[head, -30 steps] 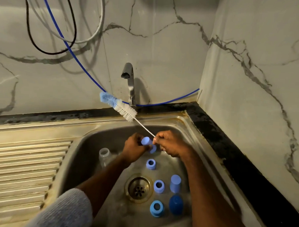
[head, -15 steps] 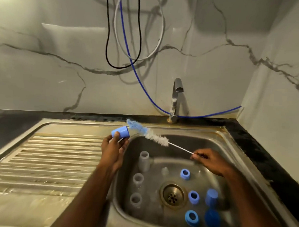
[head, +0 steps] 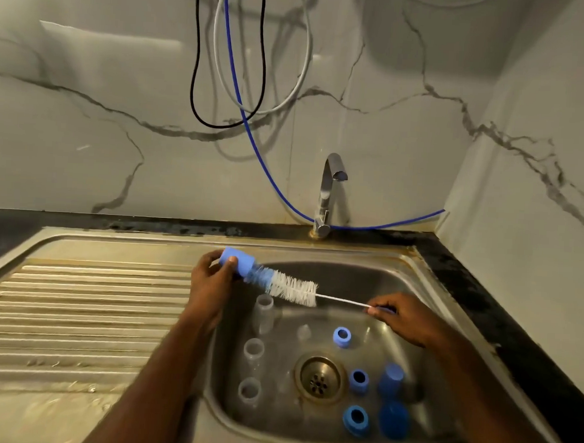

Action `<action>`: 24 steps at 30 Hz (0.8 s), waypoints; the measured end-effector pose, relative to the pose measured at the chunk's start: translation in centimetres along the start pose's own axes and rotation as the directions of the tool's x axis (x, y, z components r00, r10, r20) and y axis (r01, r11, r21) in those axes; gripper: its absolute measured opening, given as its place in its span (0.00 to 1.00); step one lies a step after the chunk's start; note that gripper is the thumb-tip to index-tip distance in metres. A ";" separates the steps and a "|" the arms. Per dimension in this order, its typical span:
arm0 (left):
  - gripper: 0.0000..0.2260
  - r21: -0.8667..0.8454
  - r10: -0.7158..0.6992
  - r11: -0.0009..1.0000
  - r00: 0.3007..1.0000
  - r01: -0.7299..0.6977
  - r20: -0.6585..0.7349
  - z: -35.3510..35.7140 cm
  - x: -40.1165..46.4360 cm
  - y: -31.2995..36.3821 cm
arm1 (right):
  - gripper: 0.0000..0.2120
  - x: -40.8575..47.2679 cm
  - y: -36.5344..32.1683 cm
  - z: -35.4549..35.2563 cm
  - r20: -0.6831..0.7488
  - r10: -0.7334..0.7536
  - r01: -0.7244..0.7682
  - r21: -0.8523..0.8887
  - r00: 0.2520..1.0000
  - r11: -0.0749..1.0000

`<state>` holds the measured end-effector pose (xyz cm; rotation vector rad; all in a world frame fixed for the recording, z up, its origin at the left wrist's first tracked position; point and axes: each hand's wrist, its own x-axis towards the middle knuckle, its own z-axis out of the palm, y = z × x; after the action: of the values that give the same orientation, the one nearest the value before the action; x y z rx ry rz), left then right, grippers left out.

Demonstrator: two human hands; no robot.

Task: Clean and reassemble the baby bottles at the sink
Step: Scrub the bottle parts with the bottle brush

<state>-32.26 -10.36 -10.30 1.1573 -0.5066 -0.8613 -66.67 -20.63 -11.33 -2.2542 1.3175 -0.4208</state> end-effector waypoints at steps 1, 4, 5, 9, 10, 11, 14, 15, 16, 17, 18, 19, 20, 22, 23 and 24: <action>0.14 0.037 0.011 0.999 0.999 -0.012 0.033 0.2 0.0 -0.1 | 0.04 -0.1 -0.2 -0.3 -0.046 -0.013 0.012 -0.030 0.999 0.999; 0.11 0.022 -0.025 1.000 0.995 0.023 0.094 0.8 -0.1 -0.5 | 0.04 -1.4 -0.1 -1.3 -0.310 -0.097 0.106 0.012 0.946 0.994; 0.10 0.013 -0.032 0.999 0.995 0.030 0.098 1.0 -0.2 -0.6 | 0.06 -2.0 0.1 -1.3 -0.384 -0.121 0.139 0.020 0.915 0.990; 0.12 0.005 0.026 1.000 0.998 -0.027 0.053 1.9 -0.7 -0.7 | 0.04 -2.8 0.0 -0.5 -0.494 -0.168 0.177 -0.029 0.853 0.984; 0.15 0.005 0.032 0.999 0.999 -0.033 0.042 2.0 -0.9 -0.8 | 0.03 -2.7 -0.1 -0.3 -0.544 -0.174 0.141 -0.102 0.821 0.985; 0.16 -0.009 0.029 1.000 0.999 -0.029 0.046 2.1 -1.0 -0.9 | 0.02 -2.4 -0.1 -0.4 -0.599 -0.171 0.090 -0.164 0.782 0.982; 0.10 -0.079 0.016 0.997 0.995 -0.008 0.098 1.9 -1.2 -0.9 | 0.07 -1.8 0.4 -0.9 -0.559 -0.120 0.045 -0.147 0.820 0.988; 0.09 -0.121 0.010 0.993 0.994 0.003 0.108 1.7 -1.1 -0.8 | 0.10 -1.7 0.5 -0.9 -0.455 -0.065 0.018 -0.107 0.888 0.994; 0.09 -0.172 -0.004 0.985 0.993 0.025 0.117 1.4 -0.7 -0.6 | 0.13 -1.5 0.6 -0.7 -0.321 0.003 -0.027 -0.071 0.947 0.997; 0.10 -0.222 -0.020 0.974 0.992 0.047 0.125 1.2 -0.4 -0.5 | 0.18 -1.4 0.5 -0.5 -0.196 0.058 -0.064 -0.029 0.979 0.998; 0.13 -0.259 -0.030 0.964 0.992 0.061 0.123 0.9 -0.1 -0.4 | 0.22 -1.2 0.4 -0.1 -0.104 0.079 -0.077 0.025 0.991 0.997; 0.15 -0.286 -0.038 0.956 0.993 0.068 0.110 0.6 0.2 -0.2 | 0.22 -1.1 0.2 0.4 -0.052 0.069 -0.065 0.079 0.996 0.995; 0.18 -0.309 -0.042 0.949 0.995 0.067 0.089 0.3 0.4 -0.2 | 0.20 -1.0 -0.1 0.8 -0.034 0.040 -0.035 0.124 0.999 0.992; 0.21 -0.357 -0.044 0.932 0.998 0.060 0.054 -0.2 0.8 -0.3 | 0.15 -0.8 -0.1 1.3 -0.089 -0.034 0.046 0.141 0.995 0.989; 0.20 -0.371 -0.043 0.927 0.998 0.057 0.046 -0.3 0.9 -0.2 | 0.14 -0.7 -0.1 1.3 -0.156 -0.074 0.093 0.122 0.985 0.988; 0.19 -0.378 -0.042 0.924 0.998 0.055 0.041 -0.4 0.8 -0.2 | 0.12 -0.6 0.0 1.3 -0.235 -0.103 0.130 0.105 0.967 0.986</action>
<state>-31.56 -10.80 -10.64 0.8034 -0.3190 -0.9733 -66.31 -19.72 -12.38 -2.2406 1.2350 -0.8020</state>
